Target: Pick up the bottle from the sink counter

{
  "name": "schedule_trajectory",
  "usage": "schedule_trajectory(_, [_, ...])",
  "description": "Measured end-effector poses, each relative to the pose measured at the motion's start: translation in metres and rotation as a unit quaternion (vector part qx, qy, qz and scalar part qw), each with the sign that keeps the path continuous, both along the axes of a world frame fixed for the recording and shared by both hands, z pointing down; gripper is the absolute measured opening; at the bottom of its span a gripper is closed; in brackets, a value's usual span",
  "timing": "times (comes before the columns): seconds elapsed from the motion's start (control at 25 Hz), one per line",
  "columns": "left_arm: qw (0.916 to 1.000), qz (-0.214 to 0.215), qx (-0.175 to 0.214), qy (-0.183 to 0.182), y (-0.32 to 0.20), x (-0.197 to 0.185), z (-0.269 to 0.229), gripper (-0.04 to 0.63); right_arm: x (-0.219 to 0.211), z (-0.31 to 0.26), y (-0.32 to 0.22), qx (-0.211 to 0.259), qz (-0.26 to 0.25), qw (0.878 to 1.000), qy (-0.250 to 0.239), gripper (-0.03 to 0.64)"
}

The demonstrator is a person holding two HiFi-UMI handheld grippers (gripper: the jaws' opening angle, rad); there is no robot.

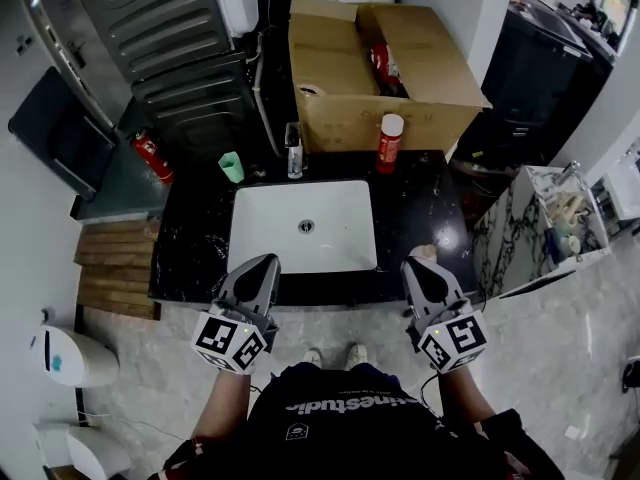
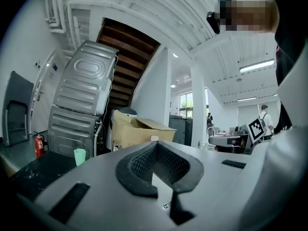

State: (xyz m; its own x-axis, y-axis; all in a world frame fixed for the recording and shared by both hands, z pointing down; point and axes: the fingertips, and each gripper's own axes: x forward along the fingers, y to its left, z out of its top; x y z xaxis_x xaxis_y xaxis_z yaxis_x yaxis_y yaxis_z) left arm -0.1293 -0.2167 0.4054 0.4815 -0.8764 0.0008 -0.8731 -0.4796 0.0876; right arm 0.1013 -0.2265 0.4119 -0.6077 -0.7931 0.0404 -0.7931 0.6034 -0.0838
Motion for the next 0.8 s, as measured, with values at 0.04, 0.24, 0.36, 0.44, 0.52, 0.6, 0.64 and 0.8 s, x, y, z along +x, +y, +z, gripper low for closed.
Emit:
schedule_trajectory(0.04, [1.0, 0.006, -0.001, 0.001, -0.007, 0.002, 0.001, 0.012, -0.001, 0.002, -0.004, -0.001, 0.003, 1.0, 0.003, 0.04])
schedule_trajectory(0.24, [0.9984, 0.056, -0.007, -0.002, -0.036, 0.025, 0.013, 0.012, 0.0, 0.018, -0.008, -0.016, 0.032, 0.999, 0.031, 0.041])
schedule_trajectory(0.36, [0.9958, 0.09, -0.017, 0.003, -0.049, 0.048, 0.028, 0.012, 0.014, 0.04, -0.01, -0.038, 0.064, 0.996, 0.056, 0.059])
schedule_trajectory(0.44, [0.9935, 0.111, -0.024, 0.006, -0.055, 0.066, 0.037, 0.012, 0.03, 0.064, -0.014, -0.074, 0.085, 0.991, 0.066, 0.15])
schedule_trajectory(0.52, [0.9909, 0.13, -0.034, 0.01, -0.058, 0.083, 0.045, 0.012, 0.047, 0.084, -0.019, -0.097, 0.112, 0.986, 0.075, 0.185])
schedule_trajectory(0.6, [0.9876, 0.15, -0.044, 0.013, -0.061, 0.098, 0.051, 0.012, 0.064, 0.101, -0.028, -0.107, 0.141, 0.98, 0.086, 0.208])
schedule_trajectory(0.64, [0.9858, 0.16, -0.048, 0.012, -0.062, 0.106, 0.054, 0.012, 0.072, 0.109, -0.034, -0.114, 0.153, 0.977, 0.09, 0.228])
schedule_trajectory(0.8, [0.9802, 0.189, -0.059, -0.003, -0.067, 0.127, 0.066, 0.012, 0.099, 0.143, -0.056, -0.151, 0.185, 0.966, 0.101, 0.242])
